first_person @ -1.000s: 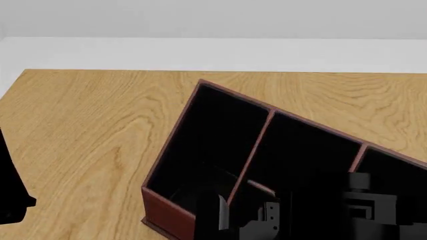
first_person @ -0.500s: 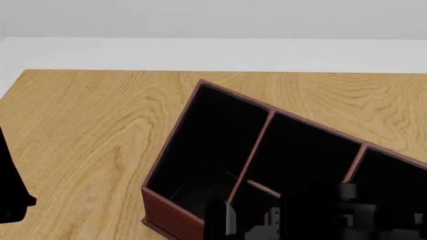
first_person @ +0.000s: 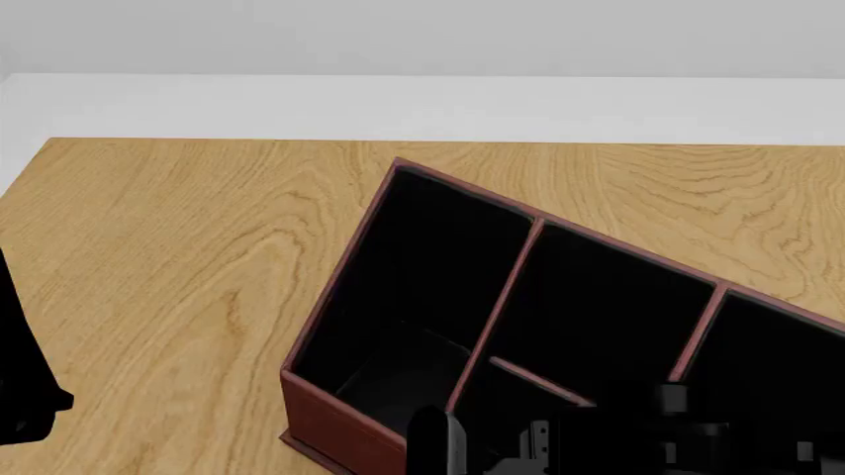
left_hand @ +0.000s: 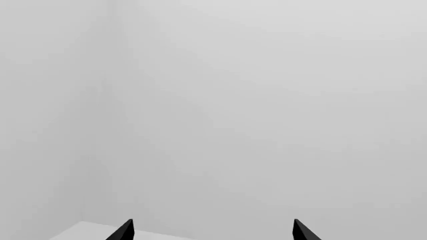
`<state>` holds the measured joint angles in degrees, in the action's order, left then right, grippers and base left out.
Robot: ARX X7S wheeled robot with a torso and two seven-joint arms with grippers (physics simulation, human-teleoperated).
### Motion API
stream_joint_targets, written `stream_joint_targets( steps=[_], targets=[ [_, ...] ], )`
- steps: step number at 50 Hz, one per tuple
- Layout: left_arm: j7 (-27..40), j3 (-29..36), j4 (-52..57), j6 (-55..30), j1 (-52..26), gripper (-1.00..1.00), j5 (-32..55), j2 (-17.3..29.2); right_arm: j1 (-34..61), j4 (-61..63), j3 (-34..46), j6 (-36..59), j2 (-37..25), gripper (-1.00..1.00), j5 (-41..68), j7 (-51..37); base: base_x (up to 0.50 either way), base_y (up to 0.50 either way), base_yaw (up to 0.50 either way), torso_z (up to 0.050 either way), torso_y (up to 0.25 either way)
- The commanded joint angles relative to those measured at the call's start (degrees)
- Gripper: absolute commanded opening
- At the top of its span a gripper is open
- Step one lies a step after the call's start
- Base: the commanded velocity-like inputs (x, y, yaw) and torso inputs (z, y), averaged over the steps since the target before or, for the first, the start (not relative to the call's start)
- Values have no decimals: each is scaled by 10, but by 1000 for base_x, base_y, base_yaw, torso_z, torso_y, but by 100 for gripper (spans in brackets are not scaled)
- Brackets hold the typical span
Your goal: Pick up the book and place it in the front compartment of the caddy.
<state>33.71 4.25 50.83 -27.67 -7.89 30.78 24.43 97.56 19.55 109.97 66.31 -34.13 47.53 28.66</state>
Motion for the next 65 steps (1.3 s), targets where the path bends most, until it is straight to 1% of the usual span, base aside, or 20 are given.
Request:
stream_joint_targets(
  steps=[1,14,15,26,38,42,52,65],
  targets=[
    [1,0,-1,5,5,100,0,2,-28,-4,12,-2,1,100,16,-3,0,0,-3,0,0],
    [1,0,-5,13,9,100,-1,4,-42,-12,18,-4,5,100,18,-2,0,0,0,0,0],
    [2,0,-5,12,9,100,-1,4,-42,-10,19,-6,5,-100,17,-1,0,0,0,0,0],
    [2,3,-7,15,7,100,-1,5,-36,-4,17,-3,5,-100,20,0,0,0,0,-1,0],
    [4,5,-7,20,8,100,0,5,-4,27,-15,8,-6,-100,45,-7,0,0,0,0,0],
    [5,3,-6,20,9,100,2,7,10,41,-41,11,-12,-100,68,-10,0,0,0,0,0],
    [8,2,-2,19,5,100,6,9,38,69,-75,16,-13,-100,94,-17,0,0,0,0,0],
    [14,-5,10,20,10,100,13,16,50,77,-136,-17,-25,-100,128,-30,0,0,0,0,0]
  ],
)
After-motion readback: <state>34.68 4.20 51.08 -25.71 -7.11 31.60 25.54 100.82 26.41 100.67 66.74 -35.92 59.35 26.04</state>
